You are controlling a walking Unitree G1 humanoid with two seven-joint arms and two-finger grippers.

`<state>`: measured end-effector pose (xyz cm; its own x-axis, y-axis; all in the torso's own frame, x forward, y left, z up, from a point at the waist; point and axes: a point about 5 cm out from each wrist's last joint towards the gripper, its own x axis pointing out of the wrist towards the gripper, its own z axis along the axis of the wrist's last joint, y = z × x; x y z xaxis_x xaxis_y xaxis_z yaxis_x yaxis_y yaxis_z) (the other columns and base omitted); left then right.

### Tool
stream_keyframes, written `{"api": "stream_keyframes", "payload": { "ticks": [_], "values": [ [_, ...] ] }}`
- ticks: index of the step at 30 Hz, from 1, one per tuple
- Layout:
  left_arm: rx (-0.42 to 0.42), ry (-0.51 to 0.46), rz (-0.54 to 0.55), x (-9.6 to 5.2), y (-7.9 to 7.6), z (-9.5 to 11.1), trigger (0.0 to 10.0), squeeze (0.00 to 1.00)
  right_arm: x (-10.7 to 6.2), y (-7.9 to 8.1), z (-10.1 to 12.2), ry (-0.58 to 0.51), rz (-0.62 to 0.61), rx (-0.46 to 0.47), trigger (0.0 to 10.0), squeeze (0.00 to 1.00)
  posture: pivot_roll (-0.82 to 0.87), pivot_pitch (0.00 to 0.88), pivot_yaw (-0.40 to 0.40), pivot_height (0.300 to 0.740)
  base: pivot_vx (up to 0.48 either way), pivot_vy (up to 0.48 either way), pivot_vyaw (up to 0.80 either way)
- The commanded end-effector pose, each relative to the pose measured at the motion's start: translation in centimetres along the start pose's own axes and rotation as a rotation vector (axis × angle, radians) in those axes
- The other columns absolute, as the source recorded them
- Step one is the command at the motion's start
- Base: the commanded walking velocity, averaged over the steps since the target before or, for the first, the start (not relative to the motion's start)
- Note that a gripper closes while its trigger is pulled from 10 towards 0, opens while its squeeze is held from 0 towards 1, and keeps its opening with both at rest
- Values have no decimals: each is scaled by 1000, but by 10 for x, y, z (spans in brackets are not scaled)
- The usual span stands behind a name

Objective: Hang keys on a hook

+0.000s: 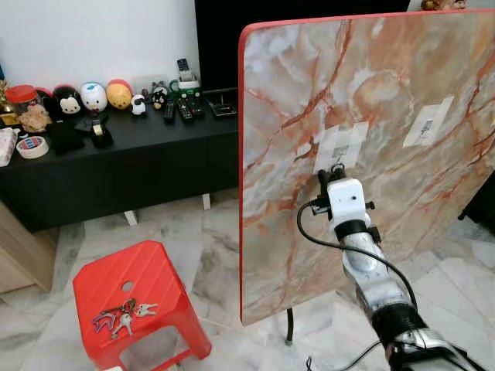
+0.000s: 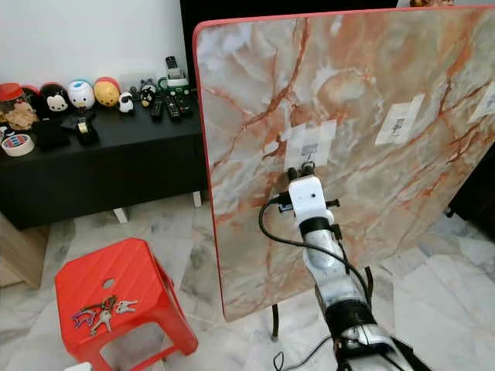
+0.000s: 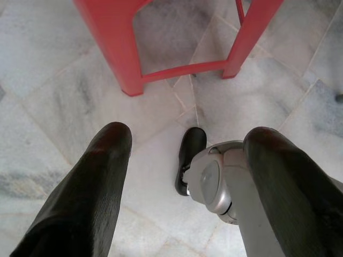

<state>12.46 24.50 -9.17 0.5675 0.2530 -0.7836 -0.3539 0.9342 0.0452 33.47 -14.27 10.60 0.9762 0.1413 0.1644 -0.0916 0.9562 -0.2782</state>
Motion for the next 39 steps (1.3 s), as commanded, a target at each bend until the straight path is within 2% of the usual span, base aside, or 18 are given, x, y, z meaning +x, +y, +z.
{"api": "stream_keyframes", "payload": {
  "ticks": [1, 3, 4, 5, 8, 9, 11, 12, 14, 18, 19, 20, 21, 23, 26, 30, 34, 39],
  "values": [
    [-13, 31, 5, -2, 1, -7, 10000, 0, -8, -1, -2, -4, 34, 32, 10000, 0, 81, 0, -80, 740, 0, 0, 0],
    [-11, 32, 5, -2, 1, -7, 10000, 0, -16, 0, -7, 11, 44, 48, 10000, 0, 82, 0, -85, 740, 0, 0, 0],
    [-13, 31, 7, -2, 1, -7, 10000, 0, -31, -1, -16, 56, 40, 99, 10000, 0, 80, 0, -84, 740, 0, 0, 0],
    [-13, 31, 7, -2, 1, -7, 10000, 0, -31, -1, -16, 56, 40, 99, 10000, 0, 80, 0, -84, 740, 0, 0, 0],
    [-7, 33, 6, -2, 2, -7, 10000, 0, -62, -15, -47, 205, -49, 144, 10000, 0, 71, 0, -80, 740, 0, 0, 0],
    [-2, 33, 4, -2, 2, -7, 10000, 0, -74, -24, -64, 289, -123, 212, 10000, 0, 69, 0, -78, 740, 0, 0, 0],
    [-1, 33, 4, -2, 2, -7, 10000, 0, -77, -25, -67, 305, -138, 230, 10000, 0, 69, 0, -78, 740, 0, 0, 0],
    [10, 35, 1, -1, 2, -6, 10000, 0, -92, -34, -91, 435, -252, 270, 10000, 0, 50, 0, -59, 740, 0, 0, 0],
    [16, 35, 0, -1, 3, -5, 10000, 0, -113, -36, -115, 595, -336, 327, 10000, 0, 46, 0, -42, 740, 0, 0, 0],
    [27, 32, -1, 0, 4, -3, 10000, 0, -137, -21, -137, 785, -314, 401, 10000, 0, 24, 0, -21, 740, 0, 0, 0],
    [35, 31, -4, 0, 4, -2, 10000, 0, -153, -7, -147, 893, -284, 449, 10000, 0, 19, 0, -19, 740, 0, 0, 0],
    [35, 31, -4, 0, 4, -2, 10000, 0, -153, -7, -147, 893, -284, 449, 10000, 0, 19, 0, -19, 740, 0, 0, 0],
    [43, 31, -6, 0, 4, -1, 10000, 0, -176, 8, -157, 1025, -244, 445, 10000, 0, 21, 0, -16, 740, 0, 0, 0],
    [41, 28, -6, 0, 4, -1, 10000, 0, -194, 19, -163, 1120, -168, 382, 10000, 0, 31, 0, -16, 740, 0, 0, 0],
    [34, 24, -6, 0, 4, 0, 10000, 0, -203, 28, -164, 1162, -96, 359, 10000, 0, 49, 0, -16, 740, 0, 0, 0],
    [53, 28, -7, 1, 6, 1, 10000, 0, -203, 35, -164, 1175, -92, 421, 10000, 0, 26, 0, 10, 740, 0, 0, 0],
    [56, 30, -5, 1, 7, 2, 10000, 0, -206, 32, -165, 1186, -93, 409, 10000, 0, 29, 0, 19, 740, 0, 0, 0],
    [61, 30, 1, 1, 10, 2, 10000, 0, -209, 22, -167, 1184, -116, 366, 10000, 0, 33, 0, 21, 740, 0, 0, 800]
  ]
}}
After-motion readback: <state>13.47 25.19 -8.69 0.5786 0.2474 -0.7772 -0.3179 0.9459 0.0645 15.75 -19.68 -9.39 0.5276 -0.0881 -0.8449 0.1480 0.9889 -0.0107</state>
